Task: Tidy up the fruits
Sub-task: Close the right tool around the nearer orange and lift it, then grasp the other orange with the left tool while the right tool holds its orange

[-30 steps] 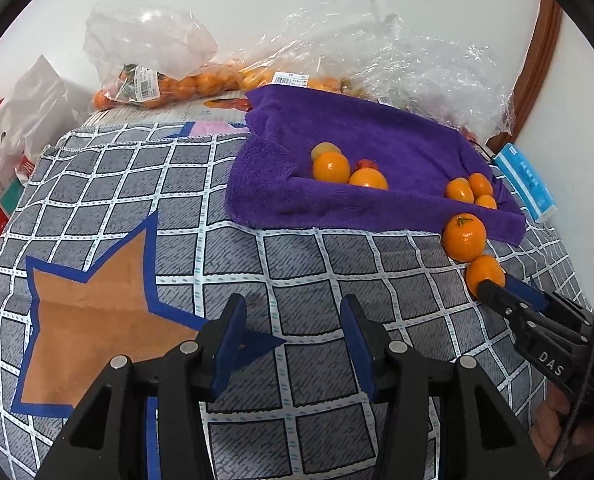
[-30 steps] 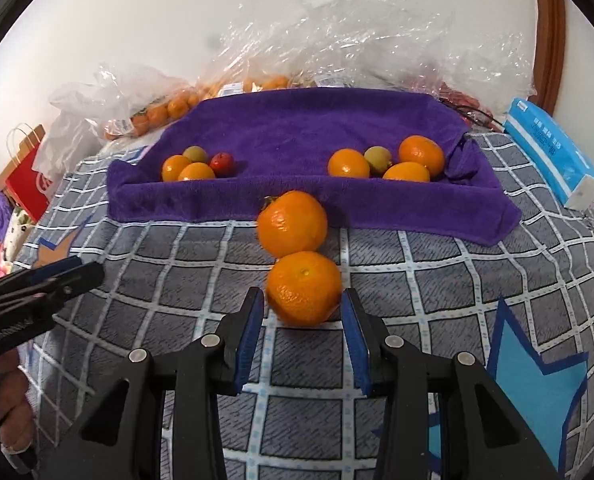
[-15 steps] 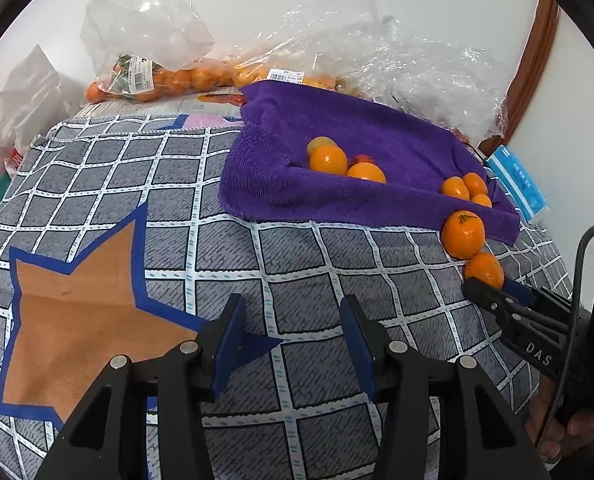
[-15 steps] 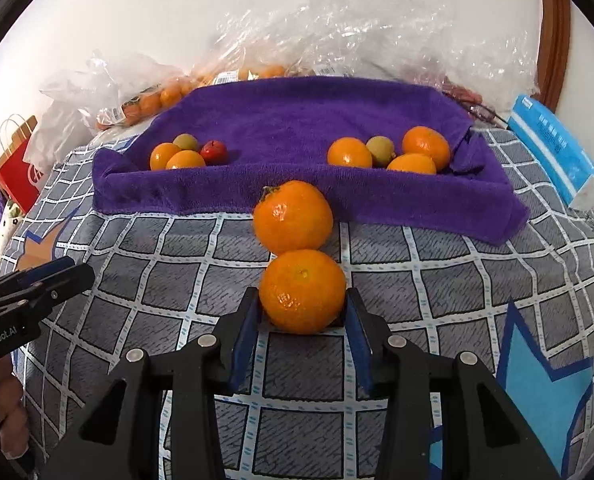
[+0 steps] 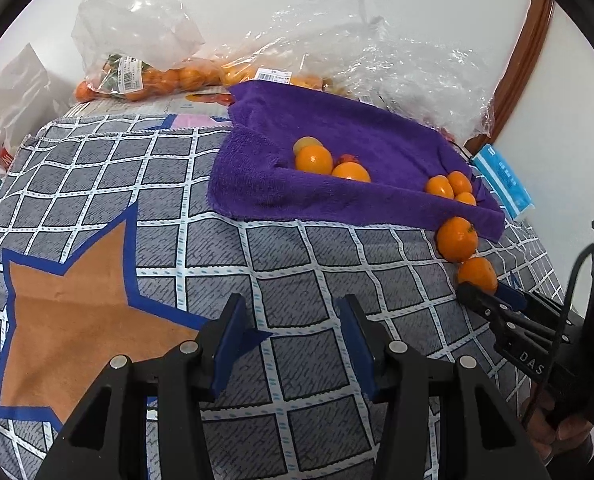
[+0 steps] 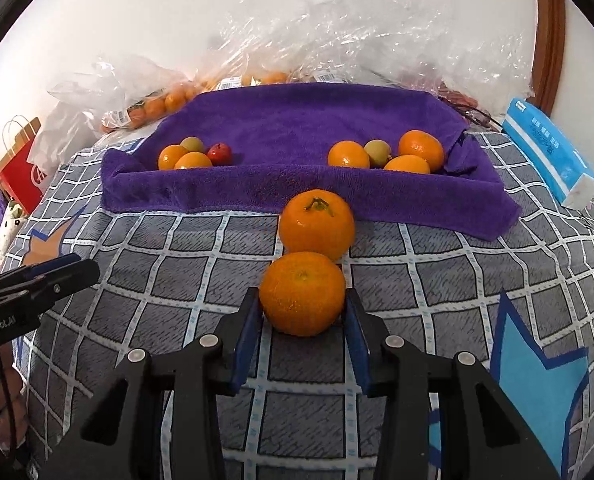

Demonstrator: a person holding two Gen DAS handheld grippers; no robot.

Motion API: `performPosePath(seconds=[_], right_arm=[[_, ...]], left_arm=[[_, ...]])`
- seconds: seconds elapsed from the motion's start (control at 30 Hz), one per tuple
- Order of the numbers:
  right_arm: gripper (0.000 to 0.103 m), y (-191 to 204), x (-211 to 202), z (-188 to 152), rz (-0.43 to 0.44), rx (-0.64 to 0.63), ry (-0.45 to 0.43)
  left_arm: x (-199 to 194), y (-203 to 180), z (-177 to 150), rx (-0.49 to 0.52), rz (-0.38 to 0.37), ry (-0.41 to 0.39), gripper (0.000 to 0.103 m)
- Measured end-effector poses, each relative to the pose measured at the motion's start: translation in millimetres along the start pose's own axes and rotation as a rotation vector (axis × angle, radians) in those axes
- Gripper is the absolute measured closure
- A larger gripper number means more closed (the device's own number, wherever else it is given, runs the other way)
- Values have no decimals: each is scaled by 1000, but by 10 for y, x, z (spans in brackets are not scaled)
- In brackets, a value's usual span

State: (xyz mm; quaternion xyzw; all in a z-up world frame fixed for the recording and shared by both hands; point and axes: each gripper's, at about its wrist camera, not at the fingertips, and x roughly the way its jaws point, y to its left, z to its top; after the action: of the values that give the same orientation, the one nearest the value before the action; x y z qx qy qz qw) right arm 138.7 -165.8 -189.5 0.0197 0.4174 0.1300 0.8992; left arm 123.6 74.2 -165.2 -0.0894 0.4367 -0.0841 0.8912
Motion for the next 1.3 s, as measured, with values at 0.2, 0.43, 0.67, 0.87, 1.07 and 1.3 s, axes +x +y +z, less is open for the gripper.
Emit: performPosePath(seconds=[0.2,0.43,0.67,0.87,1.07,1.3], right_arm=[[63,-13,-117,-58,17,28,-20],[63,-85,-227,-81,23,35,-33],[63,-262,-298,-103,26,38,-46],[63,-469,-379,-152,4,50,-57],[63,-758,-455,-211,-23,76,-58],[63,-1108,-535,-230,-68,105,-59]], left_arm=[[-37,-75,18,17,-13,14,56],[-29,-158,0,8,-37,40,56],[-5,-347,4,18,-60,57,56],[95,-558,86,-9,-115,86,55],[197,-840,192,9,-143,85,50],[413,-1236,322,59,-112,85,50]])
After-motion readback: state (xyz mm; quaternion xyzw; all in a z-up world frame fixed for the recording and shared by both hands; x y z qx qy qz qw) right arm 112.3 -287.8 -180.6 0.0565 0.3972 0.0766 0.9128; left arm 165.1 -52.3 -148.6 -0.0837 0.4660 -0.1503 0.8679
